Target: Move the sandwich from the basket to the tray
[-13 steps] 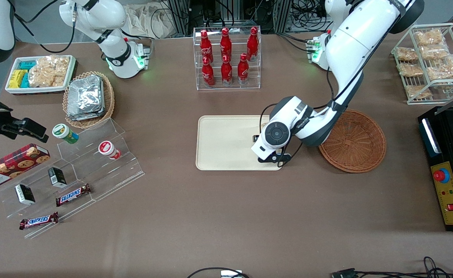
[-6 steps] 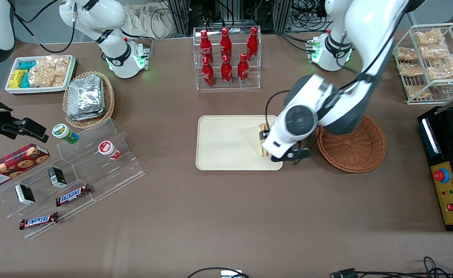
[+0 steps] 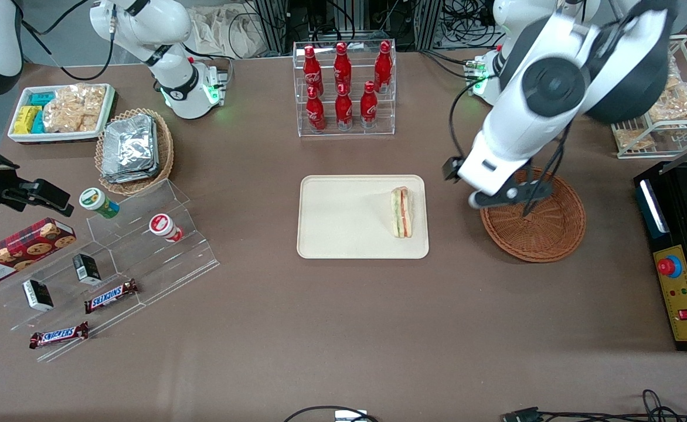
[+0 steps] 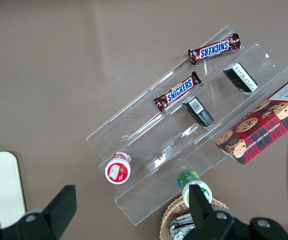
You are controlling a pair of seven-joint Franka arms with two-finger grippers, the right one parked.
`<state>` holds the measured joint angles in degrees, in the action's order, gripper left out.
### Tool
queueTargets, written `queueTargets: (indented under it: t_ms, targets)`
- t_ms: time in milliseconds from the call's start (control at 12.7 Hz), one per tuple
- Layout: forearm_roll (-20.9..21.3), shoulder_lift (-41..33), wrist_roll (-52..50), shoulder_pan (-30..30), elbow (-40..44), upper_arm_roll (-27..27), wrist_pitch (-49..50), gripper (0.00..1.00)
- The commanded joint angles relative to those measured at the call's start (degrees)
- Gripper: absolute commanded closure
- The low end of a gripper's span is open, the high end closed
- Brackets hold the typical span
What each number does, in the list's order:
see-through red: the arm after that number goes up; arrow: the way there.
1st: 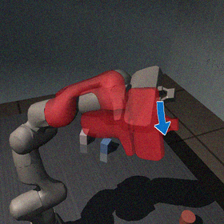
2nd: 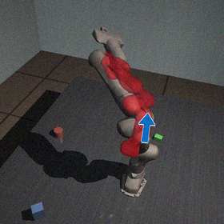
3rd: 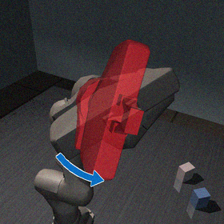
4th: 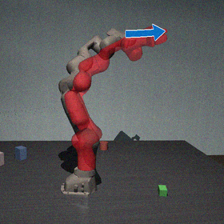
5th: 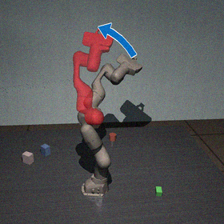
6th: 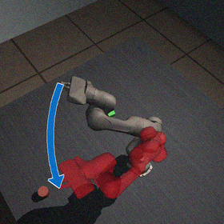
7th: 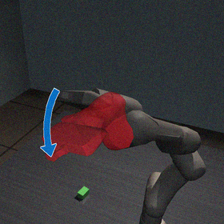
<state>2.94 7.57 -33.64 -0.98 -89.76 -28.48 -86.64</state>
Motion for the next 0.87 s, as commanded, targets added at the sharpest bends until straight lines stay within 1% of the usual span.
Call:
queueTargets:
  t_ms: [0,79,158,237,316,395,474,711,789]
  targets:
    - [-0.9,-5.7,7.9,-5.2,-2.7,-0.2,1.6,0.00]
    - [-1.1,-6.8,10.2,-7.1,-2.7,-0.2,2.6,0.00]
    - [-1.0,-7.7,13.0,-7.5,-2.6,0.5,3.6,0.00]
    - [-1.0,-8.9,16.8,-4.8,-2.7,6.6,4.5,0.00]
    - [-1.0,-9.7,20.4,0.7,-2.8,14.9,4.8,0.00]
    - [-0.9,-10.1,23.5,4.1,-2.8,21.1,5.1,0.00]
    - [-0.6,-10.4,25.3,4.6,-2.8,22.7,5.1,0.00]
    - [-0.2,-13.3,25.5,2.6,-5.9,22.9,4.7,0.00]
    - [-0.8,-12.8,25.5,1.6,-5.4,22.9,4.5,0.00]
